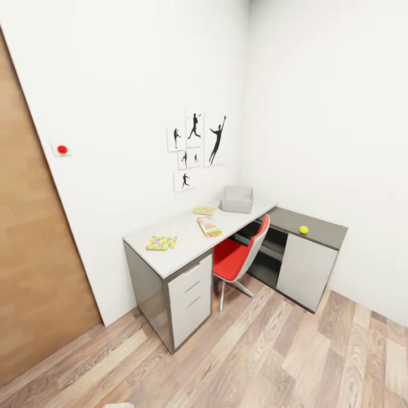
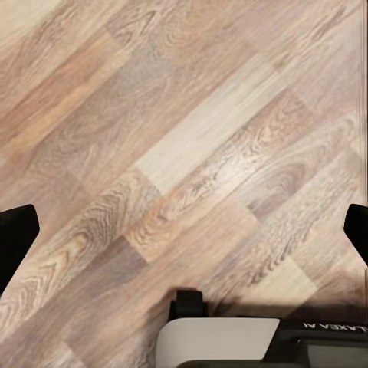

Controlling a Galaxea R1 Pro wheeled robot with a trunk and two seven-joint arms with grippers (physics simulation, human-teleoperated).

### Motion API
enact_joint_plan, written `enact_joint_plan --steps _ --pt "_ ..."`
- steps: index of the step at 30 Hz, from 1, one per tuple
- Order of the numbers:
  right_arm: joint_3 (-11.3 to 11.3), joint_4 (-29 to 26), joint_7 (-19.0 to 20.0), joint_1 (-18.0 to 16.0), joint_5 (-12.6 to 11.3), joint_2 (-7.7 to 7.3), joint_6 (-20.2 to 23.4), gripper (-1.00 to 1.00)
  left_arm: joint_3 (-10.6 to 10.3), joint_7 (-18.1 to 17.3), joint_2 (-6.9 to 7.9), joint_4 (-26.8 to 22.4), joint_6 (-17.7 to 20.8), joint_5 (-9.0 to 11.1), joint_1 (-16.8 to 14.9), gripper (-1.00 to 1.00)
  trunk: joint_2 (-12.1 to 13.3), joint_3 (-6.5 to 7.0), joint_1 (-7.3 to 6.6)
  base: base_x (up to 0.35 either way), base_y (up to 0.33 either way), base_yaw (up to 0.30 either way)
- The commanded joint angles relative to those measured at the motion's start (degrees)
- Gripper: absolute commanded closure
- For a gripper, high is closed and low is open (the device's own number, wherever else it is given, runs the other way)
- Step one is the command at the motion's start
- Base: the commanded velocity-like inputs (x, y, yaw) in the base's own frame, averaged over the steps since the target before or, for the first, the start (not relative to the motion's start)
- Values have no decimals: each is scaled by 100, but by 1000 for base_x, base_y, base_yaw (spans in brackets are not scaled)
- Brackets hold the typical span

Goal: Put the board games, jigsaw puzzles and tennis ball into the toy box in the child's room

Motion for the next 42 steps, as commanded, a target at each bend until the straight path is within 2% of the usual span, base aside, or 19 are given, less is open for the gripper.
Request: enact_joint_plan --steps 1,38,42 --pt "-11 -10 -3 -4 -28 1 30 -100 22 -3 -2 -12 29 8 0 -100 35 10 -22 -2 0 -289" --pt "-159 -10 0 -5 -28 -1 32 -100 24 -3 5 -12 29 11 0 -100 1519 674 -834 0 0 -289" --pt "-265 -40 13 -38 -28 -4 84 -100 41 -3 11 -12 54 15 0 -100 1680 746 -922 0 0 -289"
